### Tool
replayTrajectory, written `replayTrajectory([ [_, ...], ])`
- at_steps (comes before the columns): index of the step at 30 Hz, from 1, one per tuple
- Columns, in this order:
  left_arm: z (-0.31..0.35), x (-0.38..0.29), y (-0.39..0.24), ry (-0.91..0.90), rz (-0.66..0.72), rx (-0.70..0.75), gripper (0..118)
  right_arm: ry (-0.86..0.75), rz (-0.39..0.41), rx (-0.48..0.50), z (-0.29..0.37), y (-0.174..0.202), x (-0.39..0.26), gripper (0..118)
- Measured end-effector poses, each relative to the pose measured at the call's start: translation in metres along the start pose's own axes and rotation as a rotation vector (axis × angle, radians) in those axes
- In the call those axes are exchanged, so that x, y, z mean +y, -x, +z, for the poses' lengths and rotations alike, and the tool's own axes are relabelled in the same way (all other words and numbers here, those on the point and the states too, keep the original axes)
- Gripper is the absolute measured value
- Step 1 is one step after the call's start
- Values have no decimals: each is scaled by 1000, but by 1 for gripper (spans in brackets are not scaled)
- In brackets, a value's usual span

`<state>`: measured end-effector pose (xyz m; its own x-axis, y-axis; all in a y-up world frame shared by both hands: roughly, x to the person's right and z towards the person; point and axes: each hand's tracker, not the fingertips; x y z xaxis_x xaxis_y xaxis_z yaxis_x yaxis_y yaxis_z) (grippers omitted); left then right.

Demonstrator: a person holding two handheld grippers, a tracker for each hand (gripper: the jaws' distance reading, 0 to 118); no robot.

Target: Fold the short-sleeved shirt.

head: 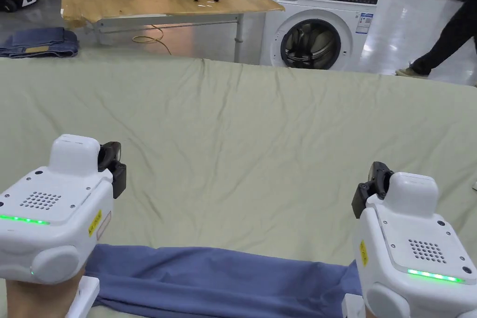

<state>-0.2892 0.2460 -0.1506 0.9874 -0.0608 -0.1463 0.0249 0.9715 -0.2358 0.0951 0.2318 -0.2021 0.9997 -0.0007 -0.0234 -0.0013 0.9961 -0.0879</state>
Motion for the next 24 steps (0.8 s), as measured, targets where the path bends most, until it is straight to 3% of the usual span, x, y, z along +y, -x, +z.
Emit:
replayTrajectory([
  [5, -5, -16, 56, 225, 114, -64, 0, 14, 15, 10, -6, -3, -2, 0],
  [11, -15, -53, 120, 554, 343, -247, 0, 47, 32, 19, -11, -4, -7, 0],
  [12, -15, -61, 128, 584, 369, -263, 6, 51, 37, 21, -12, -4, -8, 0],
  [15, -18, -79, 144, 680, 443, -295, 71, 66, 40, 29, -14, -3, -12, 0],
  [16, -20, -85, 149, 697, 476, -322, 87, 71, 41, 33, -16, -3, -13, 0],
  [24, -44, -135, 163, 796, 718, -483, 88, 96, 51, 44, -17, 0, -18, 0],
])
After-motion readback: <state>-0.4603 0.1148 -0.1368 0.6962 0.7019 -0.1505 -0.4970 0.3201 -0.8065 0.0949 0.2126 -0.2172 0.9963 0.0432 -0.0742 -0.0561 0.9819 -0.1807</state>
